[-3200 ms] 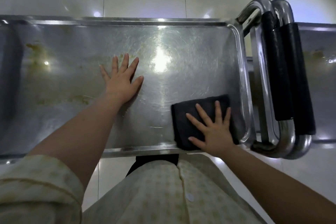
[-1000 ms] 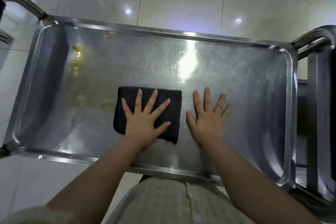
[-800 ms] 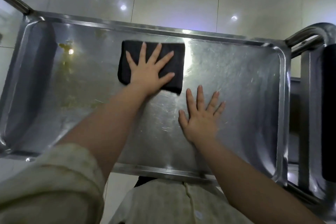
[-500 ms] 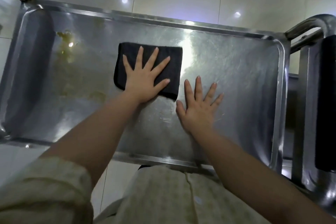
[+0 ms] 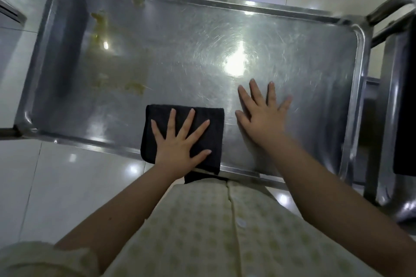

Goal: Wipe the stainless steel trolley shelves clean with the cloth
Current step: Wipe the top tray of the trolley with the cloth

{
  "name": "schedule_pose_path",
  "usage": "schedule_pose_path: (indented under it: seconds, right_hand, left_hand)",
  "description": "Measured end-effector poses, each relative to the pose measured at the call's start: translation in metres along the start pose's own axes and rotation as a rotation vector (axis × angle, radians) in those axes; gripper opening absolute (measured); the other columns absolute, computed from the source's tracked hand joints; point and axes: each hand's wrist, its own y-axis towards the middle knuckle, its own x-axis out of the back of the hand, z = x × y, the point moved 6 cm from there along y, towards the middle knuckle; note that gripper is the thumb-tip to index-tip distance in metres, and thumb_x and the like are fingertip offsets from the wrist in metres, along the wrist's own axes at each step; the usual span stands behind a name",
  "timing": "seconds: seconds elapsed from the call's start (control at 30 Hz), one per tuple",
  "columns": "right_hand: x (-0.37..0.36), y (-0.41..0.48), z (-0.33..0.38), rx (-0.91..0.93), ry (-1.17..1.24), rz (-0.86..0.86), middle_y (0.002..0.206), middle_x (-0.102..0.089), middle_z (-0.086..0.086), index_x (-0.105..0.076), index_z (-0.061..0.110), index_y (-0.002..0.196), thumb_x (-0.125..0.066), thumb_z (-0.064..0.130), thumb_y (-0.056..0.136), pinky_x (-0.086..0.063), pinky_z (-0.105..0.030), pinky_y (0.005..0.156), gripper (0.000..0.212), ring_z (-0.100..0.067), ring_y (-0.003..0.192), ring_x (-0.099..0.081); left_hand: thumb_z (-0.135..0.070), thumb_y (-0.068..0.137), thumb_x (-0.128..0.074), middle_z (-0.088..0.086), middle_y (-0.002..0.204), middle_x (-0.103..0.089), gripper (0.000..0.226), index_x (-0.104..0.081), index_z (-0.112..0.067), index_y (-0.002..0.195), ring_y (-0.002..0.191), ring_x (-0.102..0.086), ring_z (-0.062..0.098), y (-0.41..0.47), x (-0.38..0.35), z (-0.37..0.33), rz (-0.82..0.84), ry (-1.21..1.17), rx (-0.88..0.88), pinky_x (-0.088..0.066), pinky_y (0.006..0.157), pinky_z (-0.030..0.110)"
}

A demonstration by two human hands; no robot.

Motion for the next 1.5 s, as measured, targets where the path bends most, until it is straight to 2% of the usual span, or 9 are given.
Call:
schedule_pose_path:
  seconds: [0.13, 0.37, 0.6, 0.73, 0.97, 1.07, 1.17, 1.3, 1.5]
  right_hand:
    - [-0.012, -0.026, -0.024, -0.143, 0.006, 0.037, 0.157, 0.032, 0.009, 0.023, 0.048, 0.147, -0.008, 0.069, 0.094, 0.010, -0.066, 0.113, 0.064, -0.045, 0.141, 0.029]
    - [-0.018, -0.027, -0.025, -0.137, 0.005, -0.062, 0.159, 0.027, 0.008, 0.023, 0.047, 0.147, 0.005, 0.064, 0.091, 0.006, -0.067, 0.113, 0.061, -0.045, 0.143, 0.024]
    - [-0.017, -0.025, -0.021, -0.139, 0.007, -0.075, 0.158, 0.028, 0.009, 0.022, 0.047, 0.147, -0.001, 0.068, 0.093, 0.008, -0.066, 0.113, 0.063, -0.042, 0.143, 0.026]
    - [-0.015, -0.025, -0.019, -0.139, -0.002, -0.051, 0.157, 0.032, 0.008, 0.025, 0.046, 0.147, 0.003, 0.068, 0.092, 0.009, -0.067, 0.112, 0.063, -0.043, 0.142, 0.028]
    - [-0.016, -0.025, -0.020, -0.153, 0.000, -0.027, 0.158, 0.031, 0.007, 0.024, 0.047, 0.147, -0.002, 0.066, 0.093, 0.011, -0.067, 0.112, 0.063, -0.044, 0.142, 0.028]
    - [-0.015, -0.025, -0.019, -0.166, 0.015, -0.017, 0.159, 0.028, 0.009, 0.020, 0.048, 0.148, -0.008, 0.066, 0.095, 0.015, -0.067, 0.111, 0.062, -0.043, 0.142, 0.028]
    - [-0.015, -0.024, -0.019, -0.161, 0.015, -0.001, 0.158, 0.030, 0.010, 0.021, 0.048, 0.148, -0.006, 0.067, 0.094, 0.016, -0.066, 0.111, 0.063, -0.042, 0.142, 0.029]
    - [-0.017, -0.025, -0.018, -0.171, -0.012, 0.010, 0.157, 0.032, 0.009, 0.025, 0.047, 0.146, 0.003, 0.070, 0.088, 0.017, -0.064, 0.111, 0.066, -0.041, 0.142, 0.029]
    - [-0.012, -0.025, -0.015, -0.200, -0.017, 0.009, 0.160, 0.026, 0.010, 0.017, 0.049, 0.149, -0.010, 0.066, 0.095, 0.013, -0.066, 0.112, 0.063, -0.042, 0.144, 0.025]
  left_hand:
    - [-0.081, 0.085, -0.019, -0.004, 0.165, 0.000, 0.076, -0.004, -0.049, 0.152, 0.149, 0.009, 0.041, 0.008, 0.001, -0.019, 0.000, -0.021, 0.026, 0.005, 0.105, 0.078]
    - [-0.084, 0.081, -0.018, -0.010, 0.164, 0.011, 0.080, 0.005, -0.053, 0.150, 0.148, 0.017, 0.036, 0.023, 0.007, -0.063, -0.001, -0.009, -0.018, 0.008, 0.106, 0.076]
    - [-0.085, 0.075, -0.018, -0.017, 0.160, 0.019, 0.081, 0.010, -0.059, 0.146, 0.149, 0.018, 0.030, 0.032, 0.016, 0.054, -0.018, -0.058, 0.218, 0.009, 0.109, 0.072]
    - [-0.085, 0.076, -0.013, -0.014, 0.162, 0.018, 0.080, 0.010, -0.057, 0.148, 0.148, 0.020, 0.031, 0.038, 0.021, 0.100, 0.012, -0.054, 0.247, 0.009, 0.109, 0.073]
    - [-0.084, 0.079, -0.012, -0.009, 0.162, 0.020, 0.078, 0.020, -0.055, 0.145, 0.146, 0.025, 0.037, 0.046, 0.018, -0.004, 0.022, 0.029, -0.031, 0.009, 0.105, 0.076]
    - [-0.084, 0.082, -0.014, -0.011, 0.162, 0.020, 0.078, 0.016, -0.055, 0.147, 0.146, 0.025, 0.034, 0.045, 0.018, -0.026, 0.014, 0.017, -0.036, 0.010, 0.106, 0.074]
    - [-0.083, 0.082, -0.014, -0.013, 0.162, 0.017, 0.076, 0.013, -0.055, 0.147, 0.148, 0.021, 0.031, 0.042, 0.018, 0.000, 0.000, 0.012, 0.025, 0.008, 0.107, 0.074]
    - [-0.084, 0.081, -0.018, -0.014, 0.162, 0.017, 0.076, 0.011, -0.057, 0.147, 0.149, 0.018, 0.030, 0.037, 0.023, 0.083, -0.034, -0.074, 0.259, 0.012, 0.108, 0.073]
    - [-0.084, 0.079, -0.004, -0.008, 0.162, 0.021, 0.079, 0.017, -0.053, 0.148, 0.147, 0.021, 0.035, 0.038, 0.025, 0.125, 0.018, -0.006, 0.148, 0.007, 0.107, 0.075]
